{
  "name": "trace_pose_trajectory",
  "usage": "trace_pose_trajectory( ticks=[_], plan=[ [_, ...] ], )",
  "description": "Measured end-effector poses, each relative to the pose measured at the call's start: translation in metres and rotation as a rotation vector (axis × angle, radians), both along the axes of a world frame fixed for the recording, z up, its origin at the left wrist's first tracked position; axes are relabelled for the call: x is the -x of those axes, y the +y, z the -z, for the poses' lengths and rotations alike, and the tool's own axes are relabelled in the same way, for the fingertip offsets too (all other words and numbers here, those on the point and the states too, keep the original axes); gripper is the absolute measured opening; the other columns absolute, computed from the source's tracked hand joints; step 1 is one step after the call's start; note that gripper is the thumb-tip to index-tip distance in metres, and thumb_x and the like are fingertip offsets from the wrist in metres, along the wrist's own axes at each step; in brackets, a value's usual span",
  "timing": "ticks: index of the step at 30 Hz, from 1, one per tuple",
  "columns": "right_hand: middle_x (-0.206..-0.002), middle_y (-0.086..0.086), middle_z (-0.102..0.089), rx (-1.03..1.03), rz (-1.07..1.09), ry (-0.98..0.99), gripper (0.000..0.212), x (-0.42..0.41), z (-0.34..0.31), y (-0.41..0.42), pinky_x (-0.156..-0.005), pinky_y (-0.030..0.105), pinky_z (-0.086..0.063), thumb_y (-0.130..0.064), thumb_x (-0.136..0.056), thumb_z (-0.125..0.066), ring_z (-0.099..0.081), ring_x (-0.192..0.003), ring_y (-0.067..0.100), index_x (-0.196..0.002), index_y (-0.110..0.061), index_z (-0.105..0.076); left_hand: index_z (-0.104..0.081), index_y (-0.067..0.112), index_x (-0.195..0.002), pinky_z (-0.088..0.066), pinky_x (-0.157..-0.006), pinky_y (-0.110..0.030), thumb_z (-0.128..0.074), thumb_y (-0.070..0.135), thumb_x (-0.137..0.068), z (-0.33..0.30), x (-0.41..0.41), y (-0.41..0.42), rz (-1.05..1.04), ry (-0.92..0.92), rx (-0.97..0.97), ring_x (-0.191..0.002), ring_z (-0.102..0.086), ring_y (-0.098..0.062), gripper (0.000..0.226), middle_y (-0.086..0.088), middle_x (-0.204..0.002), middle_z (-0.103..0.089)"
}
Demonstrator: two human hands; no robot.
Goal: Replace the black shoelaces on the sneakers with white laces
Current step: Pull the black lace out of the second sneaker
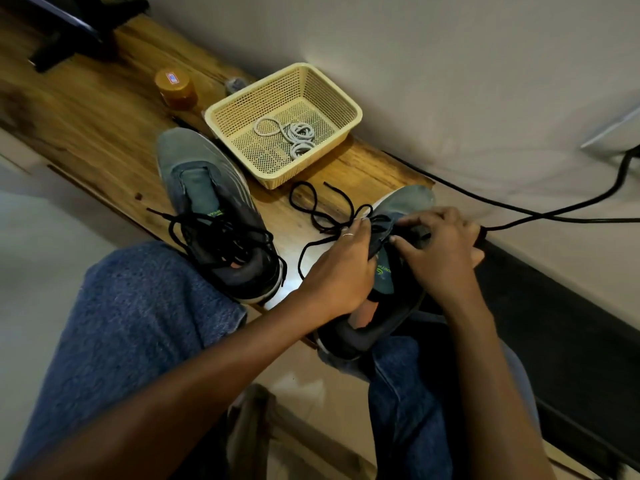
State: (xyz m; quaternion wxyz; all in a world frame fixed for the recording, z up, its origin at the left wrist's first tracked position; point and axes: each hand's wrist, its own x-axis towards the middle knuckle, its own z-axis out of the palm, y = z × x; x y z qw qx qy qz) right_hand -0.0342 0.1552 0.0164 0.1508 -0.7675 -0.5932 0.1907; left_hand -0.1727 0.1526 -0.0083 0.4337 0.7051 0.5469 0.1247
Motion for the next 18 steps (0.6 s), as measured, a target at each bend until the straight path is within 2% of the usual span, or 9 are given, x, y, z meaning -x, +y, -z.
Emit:
trace_pose_trajectory(
  ticks=[5,9,13,16,18],
  plan=[
    [-0.130,-0.001,-0.047,-0.010,0.029,-0.082,0.019,0.007,0.001,0.003,-0.094,0.042,-0.025,-0.034,-0.083,-0.071,-0.028,-0.124,0.025,-0.101,-0.029,-0.069,-0.007,0.010,-0.154,-0.015,-0.120,-0.032,-0.038,0.012,-0.102,0.003,-0.003,-0.001,0.017,-0.032,-0.017,-0.149,-0.003,-0.018,0.061,-0.006,-0.162,-0.002],
    [-0.129,-0.002,-0.047,0.039,0.076,-0.051,0.008,0.009,0.000,0.005,-0.095,0.042,-0.024,-0.035,-0.083,-0.071,-0.028,-0.125,0.025,-0.089,-0.030,-0.068,-0.006,0.008,-0.154,-0.016,-0.119,-0.032,-0.037,0.010,-0.101,0.004,-0.004,-0.001,0.023,-0.022,-0.004,-0.149,-0.005,-0.019,0.061,-0.008,-0.162,-0.001],
    [-0.130,-0.002,-0.045,-0.050,0.054,-0.098,0.004,0.007,0.000,0.003,-0.092,0.041,-0.022,-0.032,-0.086,-0.067,-0.030,-0.124,0.024,-0.088,-0.028,-0.066,-0.007,0.008,-0.154,-0.017,-0.117,-0.028,-0.038,0.007,-0.101,0.001,-0.002,-0.001,-0.009,-0.057,0.035,-0.148,-0.011,-0.020,0.061,-0.007,-0.162,-0.003],
    [-0.130,-0.002,-0.044,-0.126,0.186,-0.054,0.004,0.003,-0.003,0.003,-0.092,0.040,-0.021,-0.026,-0.087,-0.067,-0.032,-0.125,0.024,-0.088,-0.027,-0.063,-0.008,0.010,-0.154,-0.014,-0.113,-0.020,-0.038,0.007,-0.101,-0.001,0.000,0.001,-0.037,-0.073,0.058,-0.148,-0.012,-0.018,0.061,-0.006,-0.162,-0.006],
    [-0.128,0.002,-0.045,-0.205,0.335,0.001,0.004,-0.002,-0.008,0.004,-0.096,0.043,-0.025,-0.024,-0.089,-0.065,-0.034,-0.125,0.025,-0.088,-0.025,-0.062,-0.007,0.010,-0.154,-0.014,-0.114,-0.020,-0.038,0.007,-0.101,-0.003,0.001,0.001,-0.044,-0.082,0.053,-0.148,-0.012,-0.017,0.061,-0.006,-0.161,-0.007]
  ],
)
